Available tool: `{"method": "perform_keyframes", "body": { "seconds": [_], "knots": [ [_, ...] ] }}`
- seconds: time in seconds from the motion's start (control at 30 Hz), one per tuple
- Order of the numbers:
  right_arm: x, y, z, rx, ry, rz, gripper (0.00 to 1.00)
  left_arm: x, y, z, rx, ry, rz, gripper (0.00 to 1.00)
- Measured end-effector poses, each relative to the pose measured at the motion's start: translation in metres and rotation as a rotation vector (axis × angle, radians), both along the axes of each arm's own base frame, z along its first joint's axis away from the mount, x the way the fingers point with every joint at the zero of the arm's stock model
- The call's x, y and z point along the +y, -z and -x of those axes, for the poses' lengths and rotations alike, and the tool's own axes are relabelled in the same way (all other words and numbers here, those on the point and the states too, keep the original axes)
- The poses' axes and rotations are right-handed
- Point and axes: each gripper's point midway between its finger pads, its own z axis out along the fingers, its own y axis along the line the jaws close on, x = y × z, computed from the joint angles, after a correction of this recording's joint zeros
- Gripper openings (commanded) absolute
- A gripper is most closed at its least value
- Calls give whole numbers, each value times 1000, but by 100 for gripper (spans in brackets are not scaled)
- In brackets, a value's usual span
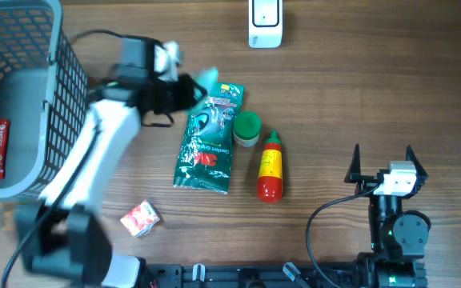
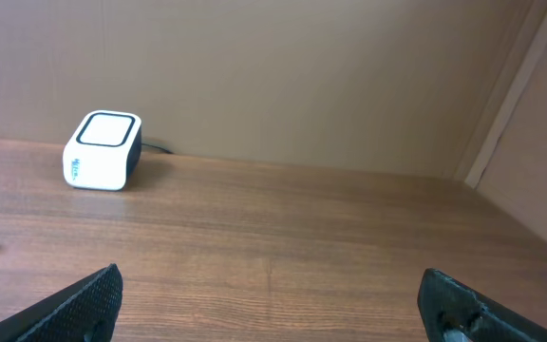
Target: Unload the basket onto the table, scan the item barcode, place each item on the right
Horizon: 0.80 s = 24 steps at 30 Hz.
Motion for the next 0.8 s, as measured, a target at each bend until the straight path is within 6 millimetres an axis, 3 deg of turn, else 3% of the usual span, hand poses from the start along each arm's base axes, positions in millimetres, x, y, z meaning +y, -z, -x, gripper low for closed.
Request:
{"method": "perform_keyframes", "body": {
  "seconds": [0.1, 0.2, 0.23, 0.27, 0.33, 0.37, 0.5, 0.67, 0.8],
  "knots": [
    [0, 0, 0, 0, 0, 0, 100, -2, 56, 14, 149, 21, -121, 13],
    [0, 0, 0, 0, 0, 0, 100, -4, 105, 30, 280, 51, -213, 22],
    [0, 0, 0, 0, 0, 0, 100, -6, 119, 35, 313, 68, -232, 27],
    [0, 0, 0, 0, 0, 0, 100, -9, 125, 37, 324, 82, -244, 46],
    [0, 0, 0, 0, 0, 0, 100, -12, 127, 40, 325, 102, -267, 95],
    [0, 0, 0, 0, 0, 0, 100, -14, 128, 43, 334, 110, -275, 100],
    [0, 0, 0, 0, 0, 0, 100, -26, 124, 48, 334, 147, -279, 100],
    [0, 0, 0, 0, 0, 0, 100, -9, 114, 55, 376, 122, -343, 100],
    [0, 0, 0, 0, 0, 0, 100, 5, 64, 24, 237, 56, -363, 100]
  ]
}}
